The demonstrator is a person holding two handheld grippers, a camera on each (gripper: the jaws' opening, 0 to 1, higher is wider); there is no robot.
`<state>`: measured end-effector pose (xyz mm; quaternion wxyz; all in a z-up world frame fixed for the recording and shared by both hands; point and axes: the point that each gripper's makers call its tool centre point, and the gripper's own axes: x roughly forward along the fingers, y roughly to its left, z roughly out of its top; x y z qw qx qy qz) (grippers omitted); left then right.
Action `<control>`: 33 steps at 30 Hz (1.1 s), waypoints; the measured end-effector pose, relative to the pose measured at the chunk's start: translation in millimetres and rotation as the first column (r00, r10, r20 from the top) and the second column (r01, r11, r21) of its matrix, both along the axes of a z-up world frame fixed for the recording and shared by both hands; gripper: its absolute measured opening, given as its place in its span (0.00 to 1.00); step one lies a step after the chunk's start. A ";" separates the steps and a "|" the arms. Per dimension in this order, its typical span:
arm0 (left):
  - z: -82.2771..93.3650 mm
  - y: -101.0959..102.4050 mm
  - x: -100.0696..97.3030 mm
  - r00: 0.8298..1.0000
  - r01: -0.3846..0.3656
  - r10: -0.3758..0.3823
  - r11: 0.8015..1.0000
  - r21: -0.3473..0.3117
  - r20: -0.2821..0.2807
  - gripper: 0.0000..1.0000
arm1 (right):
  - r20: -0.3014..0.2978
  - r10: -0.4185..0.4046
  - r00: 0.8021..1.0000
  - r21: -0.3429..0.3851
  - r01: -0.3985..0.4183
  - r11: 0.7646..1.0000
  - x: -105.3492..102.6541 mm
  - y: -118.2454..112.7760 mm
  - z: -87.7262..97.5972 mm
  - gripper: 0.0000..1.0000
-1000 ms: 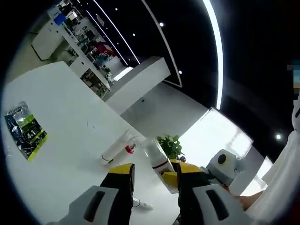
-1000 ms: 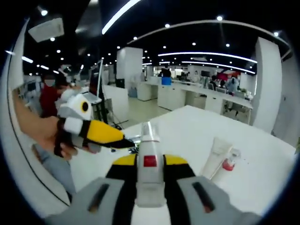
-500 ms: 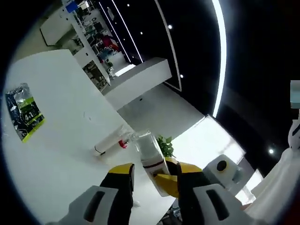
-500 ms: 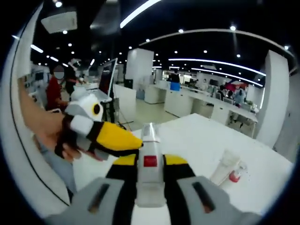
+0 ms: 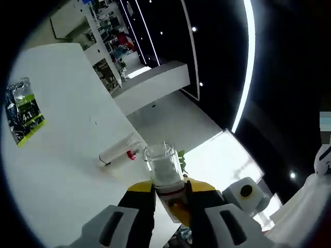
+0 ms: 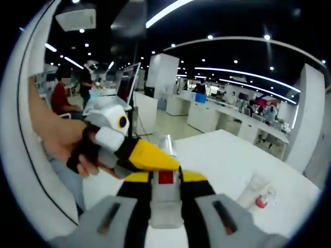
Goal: Arrange the skincare products in the storage area until every visible bottle or jar stands upright without overlapping.
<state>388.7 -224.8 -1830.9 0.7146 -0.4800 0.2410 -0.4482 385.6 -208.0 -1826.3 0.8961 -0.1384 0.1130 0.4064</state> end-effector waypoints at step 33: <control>-21.4 29.8 0.9 0.948 0.007 -0.171 0.855 0.519 0.270 0.20 | -0.221 0.028 0.975 0.155 0.007 0.988 -16.2 -3.2 -11.9 0.30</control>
